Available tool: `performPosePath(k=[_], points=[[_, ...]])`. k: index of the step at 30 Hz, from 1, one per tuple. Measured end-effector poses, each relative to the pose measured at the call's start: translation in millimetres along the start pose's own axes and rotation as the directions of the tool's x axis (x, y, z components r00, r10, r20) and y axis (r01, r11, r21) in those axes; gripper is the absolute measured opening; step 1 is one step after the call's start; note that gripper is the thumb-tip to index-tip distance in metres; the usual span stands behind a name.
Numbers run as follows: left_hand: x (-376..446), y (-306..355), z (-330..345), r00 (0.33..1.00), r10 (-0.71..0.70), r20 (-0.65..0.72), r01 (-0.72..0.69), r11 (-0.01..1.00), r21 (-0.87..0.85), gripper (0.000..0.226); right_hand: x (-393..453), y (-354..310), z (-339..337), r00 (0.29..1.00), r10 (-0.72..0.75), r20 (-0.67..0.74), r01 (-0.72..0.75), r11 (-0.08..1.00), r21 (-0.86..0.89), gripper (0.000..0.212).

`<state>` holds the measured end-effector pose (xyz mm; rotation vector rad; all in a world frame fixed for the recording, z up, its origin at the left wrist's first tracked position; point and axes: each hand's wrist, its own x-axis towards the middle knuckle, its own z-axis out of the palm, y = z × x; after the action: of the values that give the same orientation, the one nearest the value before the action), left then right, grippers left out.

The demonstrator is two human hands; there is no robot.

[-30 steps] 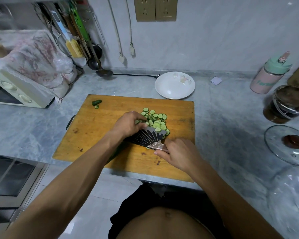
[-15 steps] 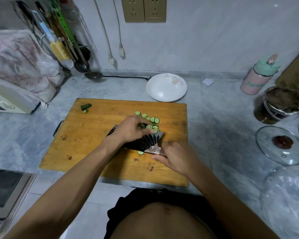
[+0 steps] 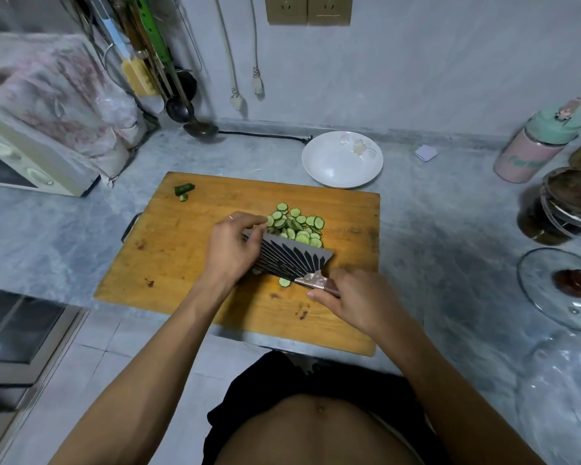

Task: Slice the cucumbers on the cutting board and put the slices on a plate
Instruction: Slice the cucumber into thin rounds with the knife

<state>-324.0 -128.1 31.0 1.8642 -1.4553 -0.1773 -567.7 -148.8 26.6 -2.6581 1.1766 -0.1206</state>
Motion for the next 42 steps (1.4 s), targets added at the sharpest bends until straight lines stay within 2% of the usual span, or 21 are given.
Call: performPosePath(k=[3,5,7,9,11,13,16,19,26,30,35,38,42], points=[[-30,-1,-16,0.968,-0.041,-0.249,0.004,0.989,-0.145,0.015,1,-1,5,0.994,0.104,0.032,-0.108,0.979,0.172,0.049],[-50,-10,-18,0.947,-0.086,-0.31,0.042,0.988,-0.146,0.017,2,-5,7,0.983,0.171,0.062,-0.182,0.928,0.325,0.049],[-65,-27,-15,0.959,-0.114,-0.259,0.097,0.992,-0.077,0.019,4,-11,8,0.977,0.198,0.085,-0.215,0.863,0.457,0.053],[-74,-44,-11,0.98,-0.173,-0.094,0.18,0.982,0.063,0.021,4,-19,8,0.977,0.188,0.103,-0.213,0.812,0.544,0.058],[-81,-57,-6,0.965,-0.258,0.048,0.246,0.952,0.184,0.029,5,-28,7,0.977,0.174,0.124,-0.214,0.762,0.612,0.065],[-86,-62,-4,0.946,-0.308,0.105,0.277,0.931,0.237,0.036,4,-35,8,0.968,0.172,0.182,-0.25,0.694,0.675,0.073],[-91,-67,-4,0.947,-0.313,0.067,0.291,0.929,0.229,0.037,3,-48,8,0.931,0.151,0.332,-0.359,0.535,0.765,0.064],[-96,-74,-7,0.945,-0.327,0.019,0.314,0.92,0.234,0.035,2,-61,12,0.894,0.134,0.427,-0.44,0.435,0.785,0.056],[-98,-76,-5,0.937,-0.349,0.003,0.335,0.902,0.272,0.035,2,-70,26,0.818,0.17,0.55,-0.574,0.322,0.753,0.057],[-98,-76,-4,0.94,-0.34,0.006,0.328,0.911,0.252,0.034,4,-56,21,0.828,0.22,0.516,-0.56,0.38,0.737,0.06],[-97,-64,5,0.978,-0.207,0.031,0.196,0.959,0.203,0.029,12,-39,13,0.836,0.293,0.464,-0.548,0.413,0.727,0.064],[-97,-61,12,0.987,-0.16,0.003,0.156,0.965,0.213,0.026,13,-44,14,0.859,0.267,0.437,-0.511,0.492,0.705,0.064],[-98,-67,15,0.992,-0.13,-0.001,0.125,0.953,0.277,0.026,6,-56,19,0.889,0.226,0.397,-0.451,0.578,0.68,0.08]])
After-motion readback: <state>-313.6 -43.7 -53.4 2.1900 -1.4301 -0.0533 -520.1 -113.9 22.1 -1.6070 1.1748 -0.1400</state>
